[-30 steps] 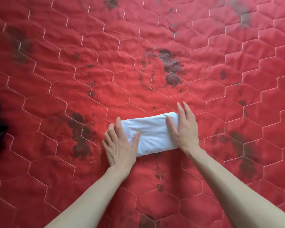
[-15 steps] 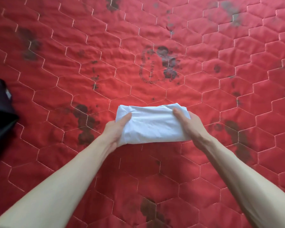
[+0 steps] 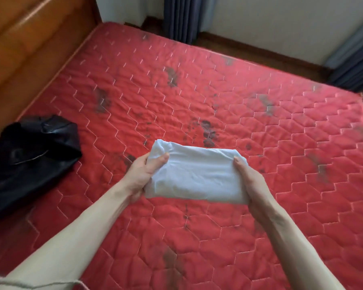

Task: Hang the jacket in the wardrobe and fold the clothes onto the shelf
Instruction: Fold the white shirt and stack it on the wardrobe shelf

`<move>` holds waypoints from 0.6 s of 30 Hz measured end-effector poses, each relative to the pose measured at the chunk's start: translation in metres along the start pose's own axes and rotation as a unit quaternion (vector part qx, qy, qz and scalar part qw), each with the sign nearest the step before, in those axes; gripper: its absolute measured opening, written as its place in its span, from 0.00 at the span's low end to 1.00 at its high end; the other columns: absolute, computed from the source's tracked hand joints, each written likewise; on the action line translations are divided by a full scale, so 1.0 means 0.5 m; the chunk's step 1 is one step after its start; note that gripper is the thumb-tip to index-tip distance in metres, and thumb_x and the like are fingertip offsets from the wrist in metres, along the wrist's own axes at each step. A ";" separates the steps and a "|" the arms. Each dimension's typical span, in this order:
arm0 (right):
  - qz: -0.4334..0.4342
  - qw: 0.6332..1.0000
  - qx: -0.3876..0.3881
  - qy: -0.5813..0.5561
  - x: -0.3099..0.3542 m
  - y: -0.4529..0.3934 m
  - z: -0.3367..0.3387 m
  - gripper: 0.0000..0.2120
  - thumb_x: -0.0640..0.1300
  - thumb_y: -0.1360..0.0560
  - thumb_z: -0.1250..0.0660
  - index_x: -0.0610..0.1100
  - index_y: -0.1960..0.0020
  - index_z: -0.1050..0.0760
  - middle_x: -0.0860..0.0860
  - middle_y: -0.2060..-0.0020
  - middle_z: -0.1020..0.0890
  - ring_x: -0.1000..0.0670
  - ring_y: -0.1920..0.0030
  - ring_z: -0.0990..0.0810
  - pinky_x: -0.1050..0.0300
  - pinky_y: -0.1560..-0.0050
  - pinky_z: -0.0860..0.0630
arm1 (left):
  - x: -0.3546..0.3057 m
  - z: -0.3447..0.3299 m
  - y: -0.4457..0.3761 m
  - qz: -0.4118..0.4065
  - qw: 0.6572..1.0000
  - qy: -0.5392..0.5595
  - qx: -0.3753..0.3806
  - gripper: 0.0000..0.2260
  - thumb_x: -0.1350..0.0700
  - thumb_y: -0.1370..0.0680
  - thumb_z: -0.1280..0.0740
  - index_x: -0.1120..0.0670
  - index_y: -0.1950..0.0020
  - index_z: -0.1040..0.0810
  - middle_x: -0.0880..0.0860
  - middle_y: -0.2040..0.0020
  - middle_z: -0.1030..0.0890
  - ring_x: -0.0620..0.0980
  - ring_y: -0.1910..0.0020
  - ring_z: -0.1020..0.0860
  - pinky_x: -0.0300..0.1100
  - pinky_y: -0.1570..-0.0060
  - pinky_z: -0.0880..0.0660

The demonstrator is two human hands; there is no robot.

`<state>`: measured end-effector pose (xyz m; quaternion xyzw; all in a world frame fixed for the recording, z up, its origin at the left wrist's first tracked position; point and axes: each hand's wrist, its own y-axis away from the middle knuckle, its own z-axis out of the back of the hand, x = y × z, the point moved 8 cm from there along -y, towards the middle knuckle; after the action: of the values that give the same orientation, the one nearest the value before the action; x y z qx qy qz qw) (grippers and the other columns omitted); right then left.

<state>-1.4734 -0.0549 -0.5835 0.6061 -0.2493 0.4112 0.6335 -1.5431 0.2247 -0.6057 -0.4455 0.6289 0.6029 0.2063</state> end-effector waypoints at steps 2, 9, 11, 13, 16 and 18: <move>0.018 1.000 0.003 0.009 0.080 0.072 0.011 0.18 0.61 0.21 0.31 0.48 0.43 0.15 0.49 0.48 0.11 0.46 0.46 0.12 0.43 0.43 0.16 | -0.071 -0.008 0.091 -0.023 1.000 0.001 -0.007 0.16 0.50 0.20 0.28 0.58 0.36 0.19 0.59 0.42 0.14 0.56 0.47 0.14 0.47 0.54 0.16; 0.034 0.996 0.078 0.030 0.287 0.320 -0.019 0.19 0.61 0.22 0.30 0.47 0.44 0.14 0.48 0.50 0.11 0.46 0.49 0.12 0.43 0.45 0.15 | -0.250 0.011 0.430 -0.112 0.988 0.021 -0.103 0.20 0.49 0.24 0.24 0.56 0.36 0.20 0.62 0.39 0.16 0.57 0.44 0.15 0.55 0.44 0.20; 0.052 0.991 0.112 0.047 0.338 0.385 -0.050 0.17 0.60 0.21 0.30 0.47 0.46 0.15 0.50 0.51 0.11 0.48 0.51 0.12 0.49 0.50 0.16 | -0.278 0.030 0.527 -0.147 0.978 0.038 -0.146 0.18 0.52 0.22 0.26 0.52 0.33 0.21 0.58 0.38 0.16 0.55 0.42 0.16 0.53 0.42 0.19; 0.066 0.985 0.142 0.073 0.376 0.444 -0.085 0.16 0.60 0.21 0.30 0.47 0.47 0.15 0.51 0.51 0.11 0.50 0.50 0.12 0.51 0.50 0.17 | -0.289 0.053 0.623 -0.159 0.969 0.051 -0.184 0.15 0.54 0.19 0.28 0.52 0.33 0.22 0.57 0.38 0.16 0.57 0.40 0.16 0.52 0.41 0.19; 0.098 0.970 0.195 0.109 0.418 0.532 -0.155 0.19 0.63 0.23 0.30 0.50 0.45 0.14 0.52 0.49 0.11 0.48 0.46 0.13 0.44 0.40 0.18 | -0.285 0.105 0.755 -0.178 0.951 0.085 -0.240 0.13 0.54 0.18 0.29 0.56 0.35 0.22 0.59 0.39 0.16 0.60 0.40 0.16 0.51 0.44 0.19; 0.124 0.958 0.225 0.123 0.436 0.588 -0.213 0.19 0.64 0.22 0.32 0.51 0.44 0.14 0.54 0.49 0.11 0.51 0.46 0.13 0.48 0.43 0.18 | -0.280 0.146 0.839 -0.194 0.935 0.105 -0.278 0.12 0.53 0.18 0.29 0.54 0.36 0.21 0.59 0.39 0.16 0.58 0.41 0.16 0.53 0.43 0.19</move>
<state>-1.6178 0.0748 -0.2555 0.6419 -0.1437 0.6038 0.4503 -1.8303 0.2849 -0.2668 -0.6593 0.3556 0.6514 0.1203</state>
